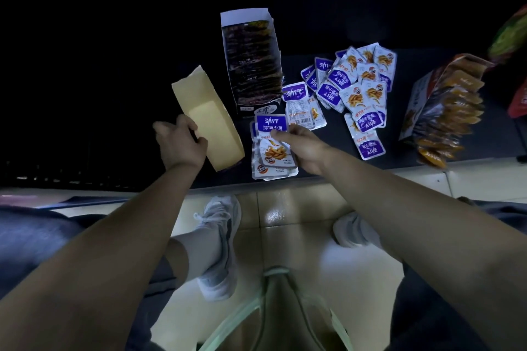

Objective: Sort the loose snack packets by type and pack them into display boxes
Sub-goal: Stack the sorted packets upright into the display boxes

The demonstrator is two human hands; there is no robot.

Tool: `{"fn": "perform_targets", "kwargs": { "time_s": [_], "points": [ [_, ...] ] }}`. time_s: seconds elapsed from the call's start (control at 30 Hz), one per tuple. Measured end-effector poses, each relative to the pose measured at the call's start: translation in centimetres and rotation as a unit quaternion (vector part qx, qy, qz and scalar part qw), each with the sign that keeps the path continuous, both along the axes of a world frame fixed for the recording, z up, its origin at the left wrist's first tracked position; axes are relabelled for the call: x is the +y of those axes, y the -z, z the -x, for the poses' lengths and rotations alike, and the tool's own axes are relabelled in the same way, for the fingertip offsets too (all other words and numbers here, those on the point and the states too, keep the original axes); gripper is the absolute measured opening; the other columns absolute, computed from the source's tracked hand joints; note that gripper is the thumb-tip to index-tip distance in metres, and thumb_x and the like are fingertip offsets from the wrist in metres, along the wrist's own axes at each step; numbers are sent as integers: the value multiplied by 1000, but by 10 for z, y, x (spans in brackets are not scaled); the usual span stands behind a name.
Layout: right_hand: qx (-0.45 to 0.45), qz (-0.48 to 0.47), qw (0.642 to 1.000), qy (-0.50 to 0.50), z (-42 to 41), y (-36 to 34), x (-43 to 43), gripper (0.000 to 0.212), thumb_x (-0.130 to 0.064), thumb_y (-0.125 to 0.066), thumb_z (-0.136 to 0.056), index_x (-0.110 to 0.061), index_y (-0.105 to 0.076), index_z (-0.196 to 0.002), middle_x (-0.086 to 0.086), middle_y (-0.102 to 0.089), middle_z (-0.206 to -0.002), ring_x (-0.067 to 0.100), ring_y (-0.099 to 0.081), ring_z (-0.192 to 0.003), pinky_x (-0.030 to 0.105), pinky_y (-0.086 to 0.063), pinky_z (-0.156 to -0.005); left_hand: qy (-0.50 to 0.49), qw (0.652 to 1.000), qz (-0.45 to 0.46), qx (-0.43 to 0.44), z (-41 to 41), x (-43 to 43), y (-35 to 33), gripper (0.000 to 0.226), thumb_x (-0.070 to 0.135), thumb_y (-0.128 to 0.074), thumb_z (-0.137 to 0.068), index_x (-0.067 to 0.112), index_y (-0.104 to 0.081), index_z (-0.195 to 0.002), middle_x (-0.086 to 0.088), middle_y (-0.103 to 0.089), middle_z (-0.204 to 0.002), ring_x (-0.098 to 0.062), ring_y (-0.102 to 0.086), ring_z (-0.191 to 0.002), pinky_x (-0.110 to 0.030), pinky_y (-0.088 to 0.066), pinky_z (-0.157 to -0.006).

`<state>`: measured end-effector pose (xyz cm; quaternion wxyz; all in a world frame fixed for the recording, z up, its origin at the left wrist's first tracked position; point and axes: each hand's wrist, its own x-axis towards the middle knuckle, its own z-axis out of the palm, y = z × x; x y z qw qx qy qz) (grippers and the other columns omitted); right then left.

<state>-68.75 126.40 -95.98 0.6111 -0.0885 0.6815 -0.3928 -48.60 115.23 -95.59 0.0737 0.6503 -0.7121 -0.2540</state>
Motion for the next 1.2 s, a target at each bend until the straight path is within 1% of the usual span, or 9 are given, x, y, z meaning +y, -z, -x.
{"fn": "perform_targets", "kwargs": {
  "time_s": [0.1,0.17,0.23,0.37,0.5,0.73,0.93,1.0,1.2],
  "points": [
    [-1,-4,1000,-8,-3,4,-3,17,-27,-67,-89,-17,-56,-98,12,-65,-120,31,-59,-115,48,-46,-103,10,998,-57,29,3,-1,5,30,10,-63,-86,12,-49,-112,-19,-49,-115,-36,-56,-91,-33,-45,-72],
    [-6,-4,1000,-3,-6,3,-7,23,-25,-66,-90,-13,-56,-107,13,-66,-119,31,-61,-114,46,-49,-99,35,997,-58,41,6,0,8,33,6,-62,-86,14,-49,-115,-15,-56,-97,-34,-59,-87,-35,-46,-68],
    [-16,2,1000,-1,-8,0,-10,36,-24,-66,-90,-8,-53,-121,12,-67,-115,30,-63,-108,43,-53,-91,40,996,-61,50,8,2,9,35,0,-60,-85,15,-50,-115,-14,-58,-91,-34,-61,-86,-36,-52,-71],
    [-28,17,999,8,-9,-6,-11,29,-21,-65,-91,-11,-52,-115,8,-68,-103,25,-66,-94,37,-55,-78,41,998,-44,31,7,7,0,37,-4,-55,-84,14,-52,-116,-18,-63,-107,-32,-61,-99,-30,-46,-73],
    [-34,45,998,16,-8,-21,-5,18,-19,-65,-90,-18,-52,-102,5,-69,-98,19,-67,-85,32,-54,-70,55,997,-42,35,0,12,-25,40,-2,-59,-81,14,-54,-117,-17,-63,-109,-30,-60,-99,-31,-47,-75],
    [-36,79,995,41,-2,-54,18,44,-20,-68,-89,-19,-44,-126,2,-69,-99,16,-67,-87,33,-55,-74,130,987,-90,13,0,47,-51,36,4,-64,-79,15,-55,-112,-11,-64,-105,-26,-61,-90,-36,-55,-75],
    [-9,91,994,62,21,-59,51,33,-18,-67,-90,-18,-51,-118,5,-69,-106,23,-67,-98,39,-55,-82,206,971,-109,-49,26,80,-58,42,9,-66,-80,12,-60,-121,-9,-62,-120,-25,-58,-109,-25,-44,-84],
    [-7,86,994,68,28,-58,58,37,-18,-68,-89,-17,-51,-122,5,-70,-105,23,-68,-97,41,-55,-84,240,959,-128,-75,36,88,-59,46,11,-67,-80,13,-59,-126,-7,-58,-127,-24,-56,-113,-23,-43,-85],
    [20,112,988,106,43,-58,56,37,-17,-67,-90,-10,-52,-123,5,-70,-105,21,-69,-92,37,-57,-73,270,950,-133,-78,67,87,-60,41,5,-63,-81,8,-61,-122,-12,-61,-120,-28,-61,-105,-31,-52,-87]
  ]
}}
